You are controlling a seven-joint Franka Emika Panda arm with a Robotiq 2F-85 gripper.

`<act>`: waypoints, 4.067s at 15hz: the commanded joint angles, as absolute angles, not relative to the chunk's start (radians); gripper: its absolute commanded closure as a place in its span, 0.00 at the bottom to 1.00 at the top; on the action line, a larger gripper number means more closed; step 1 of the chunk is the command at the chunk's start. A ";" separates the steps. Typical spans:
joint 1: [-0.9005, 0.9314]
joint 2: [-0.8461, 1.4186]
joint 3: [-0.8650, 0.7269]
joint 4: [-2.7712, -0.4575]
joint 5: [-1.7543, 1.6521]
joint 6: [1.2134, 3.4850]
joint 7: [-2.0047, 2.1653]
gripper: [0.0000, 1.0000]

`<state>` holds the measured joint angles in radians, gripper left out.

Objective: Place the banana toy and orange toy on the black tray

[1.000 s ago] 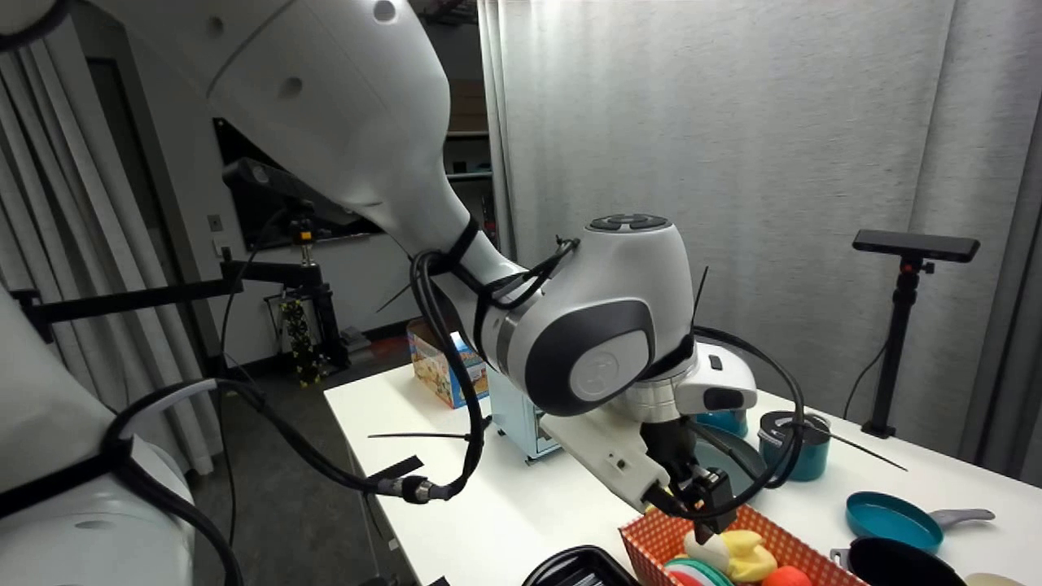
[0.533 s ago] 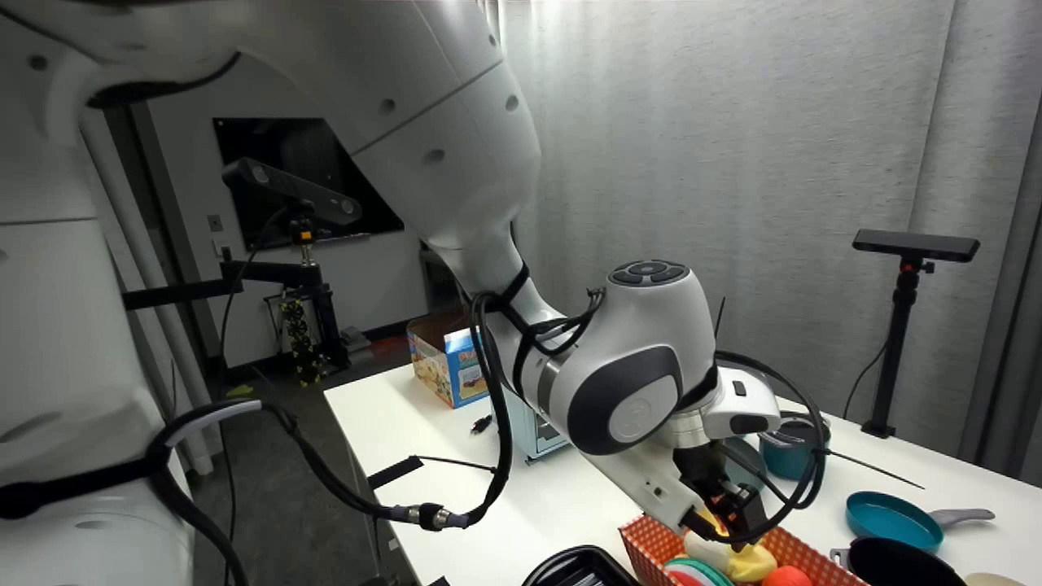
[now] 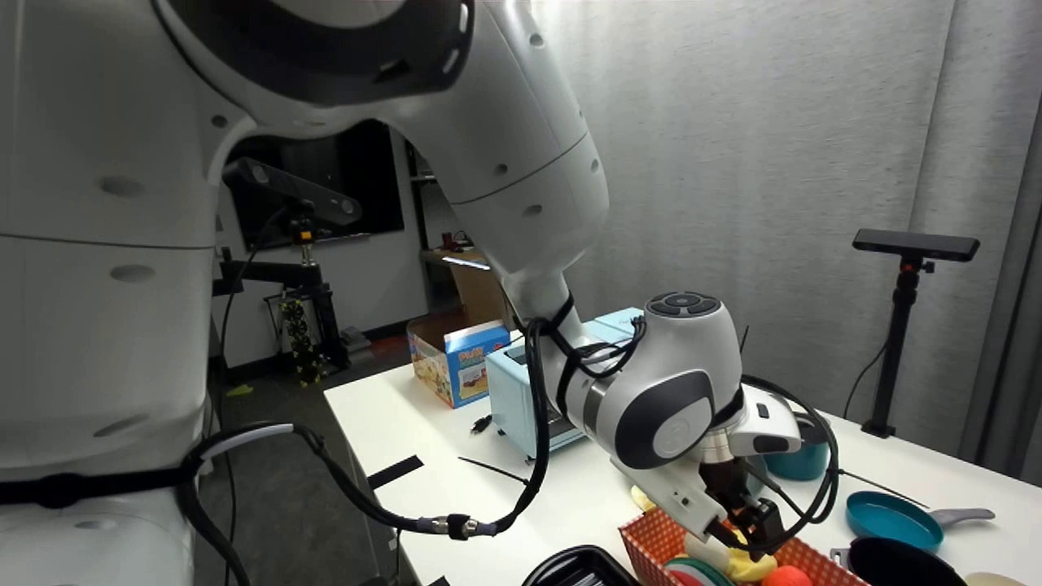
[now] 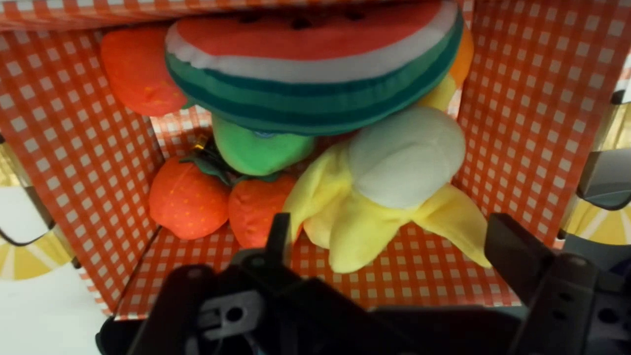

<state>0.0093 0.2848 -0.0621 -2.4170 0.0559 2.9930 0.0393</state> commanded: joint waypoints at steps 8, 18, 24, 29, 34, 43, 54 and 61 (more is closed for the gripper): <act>0.023 0.433 -0.076 -2.336 0.049 2.965 0.103 0.42; 0.075 0.329 -0.075 -2.405 0.002 3.011 0.088 0.95; 0.083 0.185 -0.049 -2.492 -0.002 3.031 0.082 0.96; 0.043 0.049 0.025 -2.607 0.070 2.952 0.039 0.96; 0.051 -0.040 0.050 -2.724 0.143 2.809 -0.025 0.96; 0.071 -0.016 0.044 -2.723 0.189 2.694 -0.154 0.96; 0.057 0.131 0.104 -2.641 0.257 2.678 -0.281 0.59; 0.047 0.137 0.113 -2.616 0.226 2.682 -0.273 0.08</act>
<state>0.0708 0.1461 0.1000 -2.6371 0.2373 2.7148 -0.2552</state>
